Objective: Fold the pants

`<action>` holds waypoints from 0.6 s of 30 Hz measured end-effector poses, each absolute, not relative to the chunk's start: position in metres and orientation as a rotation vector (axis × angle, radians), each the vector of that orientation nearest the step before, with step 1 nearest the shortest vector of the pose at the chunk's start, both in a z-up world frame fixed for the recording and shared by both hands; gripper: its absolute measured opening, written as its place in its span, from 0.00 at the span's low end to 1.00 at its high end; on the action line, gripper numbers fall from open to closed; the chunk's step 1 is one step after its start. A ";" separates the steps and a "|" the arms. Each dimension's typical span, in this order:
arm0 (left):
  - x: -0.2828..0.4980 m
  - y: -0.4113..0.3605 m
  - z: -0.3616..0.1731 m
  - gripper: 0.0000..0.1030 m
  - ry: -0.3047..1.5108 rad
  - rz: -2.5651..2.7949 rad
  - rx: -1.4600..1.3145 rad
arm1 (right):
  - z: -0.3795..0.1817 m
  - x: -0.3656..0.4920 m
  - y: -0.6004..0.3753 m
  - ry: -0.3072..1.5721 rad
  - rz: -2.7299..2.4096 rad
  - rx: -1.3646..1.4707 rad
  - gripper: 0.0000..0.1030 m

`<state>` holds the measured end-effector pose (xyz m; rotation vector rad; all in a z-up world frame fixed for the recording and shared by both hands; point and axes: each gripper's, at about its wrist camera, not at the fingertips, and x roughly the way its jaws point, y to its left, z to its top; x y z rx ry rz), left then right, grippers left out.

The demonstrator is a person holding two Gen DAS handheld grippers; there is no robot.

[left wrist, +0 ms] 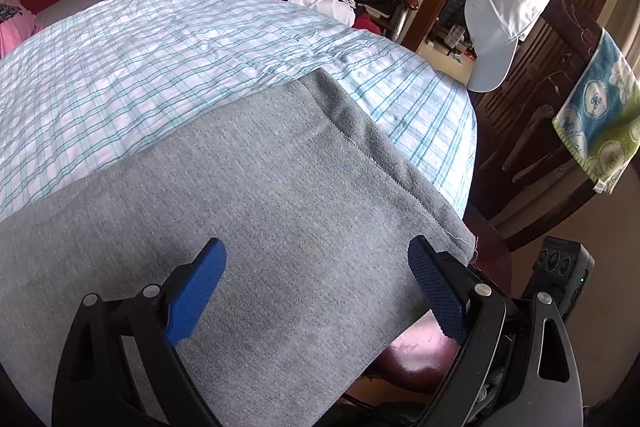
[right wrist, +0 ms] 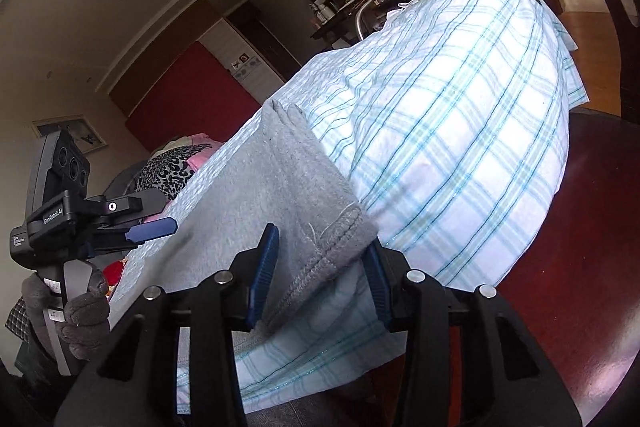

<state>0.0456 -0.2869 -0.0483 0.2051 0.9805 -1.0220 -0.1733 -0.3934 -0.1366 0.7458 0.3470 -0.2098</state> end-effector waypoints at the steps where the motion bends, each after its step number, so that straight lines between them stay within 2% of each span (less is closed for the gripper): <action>1: 0.046 -0.287 -0.048 0.89 0.981 -1.021 0.205 | -0.135 -0.174 -0.393 0.341 -0.204 0.741 0.41; 8: 0.047 -0.294 -0.053 0.89 0.998 -1.023 0.205 | -0.134 -0.160 -0.398 0.319 -0.170 0.776 0.42; 9: 0.047 -0.294 -0.054 0.89 1.002 -1.024 0.204 | -0.133 -0.158 -0.399 0.316 -0.177 0.781 0.36; 10: 0.047 -0.295 -0.054 0.89 1.005 -1.026 0.204 | -0.129 -0.157 -0.399 0.304 -0.180 0.772 0.25; 13: 0.048 -0.297 -0.051 0.89 1.003 -1.028 0.200 | -0.107 -0.157 -0.380 0.265 -0.196 0.626 0.20; 18: 0.054 -0.302 -0.037 0.89 0.998 -1.055 0.157 | -0.079 -0.153 -0.332 0.243 -0.189 0.345 0.20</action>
